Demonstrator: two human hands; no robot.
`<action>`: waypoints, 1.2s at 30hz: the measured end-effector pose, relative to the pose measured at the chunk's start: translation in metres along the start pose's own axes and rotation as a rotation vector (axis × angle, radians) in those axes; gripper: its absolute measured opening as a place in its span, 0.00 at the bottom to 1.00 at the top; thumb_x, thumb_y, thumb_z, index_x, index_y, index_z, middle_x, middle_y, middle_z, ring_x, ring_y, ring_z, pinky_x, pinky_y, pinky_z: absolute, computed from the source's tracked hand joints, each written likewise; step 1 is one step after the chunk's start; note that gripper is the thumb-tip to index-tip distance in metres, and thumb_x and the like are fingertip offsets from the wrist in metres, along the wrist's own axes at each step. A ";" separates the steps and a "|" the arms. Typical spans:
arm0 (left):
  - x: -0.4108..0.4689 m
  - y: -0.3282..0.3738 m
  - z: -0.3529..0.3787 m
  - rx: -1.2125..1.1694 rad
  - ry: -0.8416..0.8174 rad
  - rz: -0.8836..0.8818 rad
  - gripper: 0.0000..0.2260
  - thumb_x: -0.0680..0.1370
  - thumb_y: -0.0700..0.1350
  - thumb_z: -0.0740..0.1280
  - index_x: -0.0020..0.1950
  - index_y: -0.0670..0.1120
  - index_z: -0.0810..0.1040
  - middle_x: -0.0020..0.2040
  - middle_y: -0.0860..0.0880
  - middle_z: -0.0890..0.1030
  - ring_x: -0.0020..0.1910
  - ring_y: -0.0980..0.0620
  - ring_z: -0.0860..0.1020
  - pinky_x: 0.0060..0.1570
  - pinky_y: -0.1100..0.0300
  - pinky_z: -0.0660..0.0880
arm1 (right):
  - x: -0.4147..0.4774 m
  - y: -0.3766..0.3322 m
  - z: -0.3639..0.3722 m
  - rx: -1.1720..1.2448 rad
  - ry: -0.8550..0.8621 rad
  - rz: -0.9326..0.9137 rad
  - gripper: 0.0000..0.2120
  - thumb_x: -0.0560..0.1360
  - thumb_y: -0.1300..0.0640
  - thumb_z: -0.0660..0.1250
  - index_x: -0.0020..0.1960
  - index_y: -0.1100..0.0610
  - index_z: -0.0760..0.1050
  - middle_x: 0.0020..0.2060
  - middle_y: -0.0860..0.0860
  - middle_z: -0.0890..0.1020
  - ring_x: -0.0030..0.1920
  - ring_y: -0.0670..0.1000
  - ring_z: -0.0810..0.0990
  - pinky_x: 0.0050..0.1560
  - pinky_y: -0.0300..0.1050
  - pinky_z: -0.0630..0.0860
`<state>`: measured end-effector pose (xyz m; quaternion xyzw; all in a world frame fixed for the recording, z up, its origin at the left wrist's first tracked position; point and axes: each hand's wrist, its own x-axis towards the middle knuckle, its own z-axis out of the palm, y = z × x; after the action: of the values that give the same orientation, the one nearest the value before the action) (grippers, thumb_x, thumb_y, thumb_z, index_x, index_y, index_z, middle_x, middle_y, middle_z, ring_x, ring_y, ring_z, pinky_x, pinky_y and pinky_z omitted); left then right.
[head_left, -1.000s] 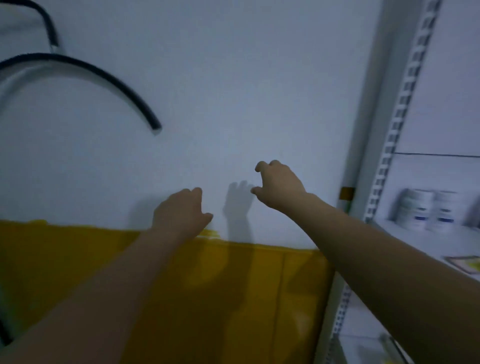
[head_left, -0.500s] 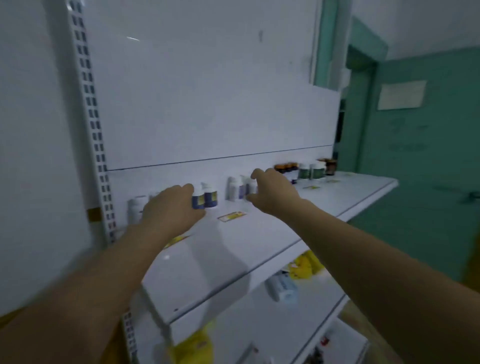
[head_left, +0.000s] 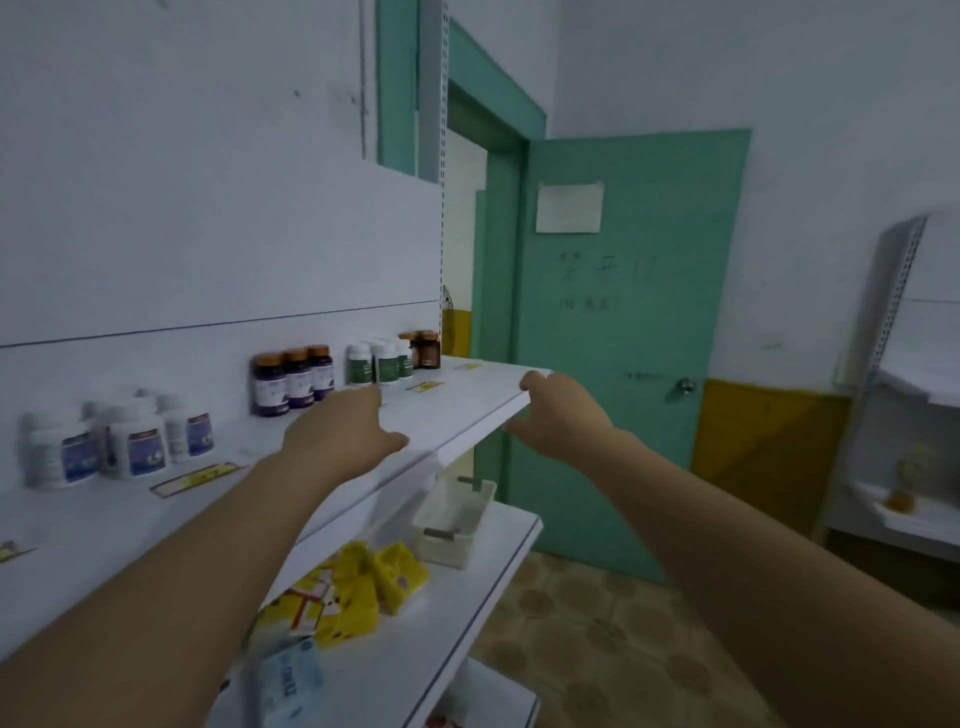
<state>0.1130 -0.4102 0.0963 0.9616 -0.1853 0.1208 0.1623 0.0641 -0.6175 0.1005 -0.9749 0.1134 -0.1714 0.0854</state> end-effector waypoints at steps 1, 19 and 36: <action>0.018 0.009 0.008 0.005 0.003 0.013 0.24 0.76 0.56 0.66 0.67 0.46 0.68 0.62 0.45 0.75 0.57 0.47 0.74 0.48 0.56 0.72 | 0.015 0.013 0.004 0.000 0.000 0.008 0.24 0.76 0.49 0.64 0.68 0.59 0.66 0.61 0.58 0.73 0.60 0.59 0.73 0.54 0.50 0.75; 0.264 -0.036 0.078 0.073 0.109 -0.211 0.19 0.76 0.54 0.65 0.63 0.46 0.71 0.58 0.45 0.77 0.54 0.46 0.76 0.49 0.54 0.75 | 0.316 0.004 0.092 0.109 -0.005 -0.311 0.22 0.77 0.50 0.64 0.68 0.57 0.67 0.59 0.57 0.77 0.55 0.56 0.76 0.51 0.48 0.75; 0.213 -0.114 0.115 0.235 0.164 -0.932 0.23 0.80 0.56 0.58 0.70 0.44 0.65 0.68 0.44 0.69 0.65 0.46 0.69 0.61 0.54 0.68 | 0.367 -0.166 0.171 0.328 -0.142 -1.082 0.18 0.79 0.52 0.61 0.66 0.58 0.68 0.59 0.58 0.73 0.58 0.58 0.72 0.55 0.48 0.71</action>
<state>0.3703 -0.4184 0.0222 0.9414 0.2933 0.1307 0.1033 0.4928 -0.5282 0.0917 -0.8772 -0.4363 -0.1402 0.1431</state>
